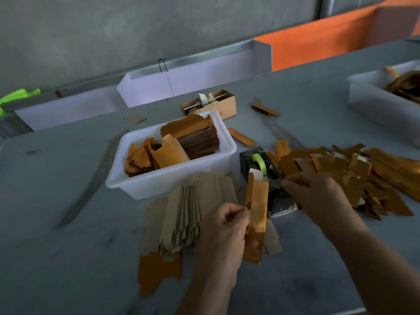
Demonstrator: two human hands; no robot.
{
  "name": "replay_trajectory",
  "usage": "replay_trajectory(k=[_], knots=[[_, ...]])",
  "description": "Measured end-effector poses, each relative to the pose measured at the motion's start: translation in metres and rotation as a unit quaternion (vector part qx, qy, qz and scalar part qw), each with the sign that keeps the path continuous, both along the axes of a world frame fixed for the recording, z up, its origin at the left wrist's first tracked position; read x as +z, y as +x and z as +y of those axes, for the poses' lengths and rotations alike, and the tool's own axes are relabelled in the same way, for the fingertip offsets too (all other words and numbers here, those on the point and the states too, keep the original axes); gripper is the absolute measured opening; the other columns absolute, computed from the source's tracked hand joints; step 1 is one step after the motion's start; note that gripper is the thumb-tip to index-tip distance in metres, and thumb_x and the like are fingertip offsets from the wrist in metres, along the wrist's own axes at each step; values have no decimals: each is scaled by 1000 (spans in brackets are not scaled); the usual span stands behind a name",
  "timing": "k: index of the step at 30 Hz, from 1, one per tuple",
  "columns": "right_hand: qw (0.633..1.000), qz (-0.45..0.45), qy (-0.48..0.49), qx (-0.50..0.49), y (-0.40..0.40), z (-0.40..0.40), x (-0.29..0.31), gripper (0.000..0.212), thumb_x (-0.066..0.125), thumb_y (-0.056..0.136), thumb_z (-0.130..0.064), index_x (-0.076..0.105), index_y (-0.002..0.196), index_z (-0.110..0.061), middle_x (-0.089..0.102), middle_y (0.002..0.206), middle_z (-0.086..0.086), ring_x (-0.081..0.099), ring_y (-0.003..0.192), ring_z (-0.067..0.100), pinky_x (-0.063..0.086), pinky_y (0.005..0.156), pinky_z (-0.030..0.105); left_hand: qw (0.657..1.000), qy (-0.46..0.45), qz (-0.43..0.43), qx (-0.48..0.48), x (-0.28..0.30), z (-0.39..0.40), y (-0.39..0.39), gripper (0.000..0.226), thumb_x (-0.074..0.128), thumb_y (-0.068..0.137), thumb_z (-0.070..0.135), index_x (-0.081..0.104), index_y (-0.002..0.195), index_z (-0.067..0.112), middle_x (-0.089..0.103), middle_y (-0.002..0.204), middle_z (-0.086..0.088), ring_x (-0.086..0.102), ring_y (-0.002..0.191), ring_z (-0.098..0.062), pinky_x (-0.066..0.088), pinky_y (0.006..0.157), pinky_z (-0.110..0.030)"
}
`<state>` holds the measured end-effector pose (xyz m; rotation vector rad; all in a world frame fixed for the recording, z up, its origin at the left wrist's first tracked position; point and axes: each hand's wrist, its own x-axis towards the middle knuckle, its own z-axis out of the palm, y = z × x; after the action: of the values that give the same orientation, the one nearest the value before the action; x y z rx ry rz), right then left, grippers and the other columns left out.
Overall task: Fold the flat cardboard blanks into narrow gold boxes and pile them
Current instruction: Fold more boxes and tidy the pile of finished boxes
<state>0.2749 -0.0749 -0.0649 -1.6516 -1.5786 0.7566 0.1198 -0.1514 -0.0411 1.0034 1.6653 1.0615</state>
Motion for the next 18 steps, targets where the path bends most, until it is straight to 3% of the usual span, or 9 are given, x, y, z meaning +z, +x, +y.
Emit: replay_trajectory(k=[4,10,14,16,18], knots=[[997,28,-58,30,-3,10,-6,14,62,89,-30,68,91,-18,65,75,-2,60,70,13,43,57,23,1000,-8,0,10,-5,6,5,13,59,93,19,66,83,15,64,68,-2,55,44,-1,46,45,-13],[993,72,-89,32,-4,12,-5,6,64,87,-26,66,83,-22,67,80,4,65,77,19,56,72,36,999,-15,-12,26,-12,12,6,11,60,92,19,67,85,14,64,64,2,57,43,-2,46,42,-13],[996,69,-52,11,-12,13,-4,15,63,88,-19,64,73,-23,61,76,-7,61,74,15,51,64,28,999,-12,-26,36,-15,12,7,11,61,92,18,67,83,14,63,58,4,56,42,0,42,40,-11],[975,212,-70,-2,-14,8,-5,18,62,88,-17,66,71,-22,64,71,-5,65,77,17,53,70,31,999,-11,-28,33,-16,12,6,11,60,92,19,66,86,13,64,63,2,56,43,-1,42,42,-11],[914,388,-116,0,-12,1,-2,13,62,88,-18,69,76,-18,70,76,-6,69,78,16,53,72,32,999,-11,-26,32,-17,12,6,12,59,93,19,67,87,12,65,67,1,56,43,-1,42,43,-11]])
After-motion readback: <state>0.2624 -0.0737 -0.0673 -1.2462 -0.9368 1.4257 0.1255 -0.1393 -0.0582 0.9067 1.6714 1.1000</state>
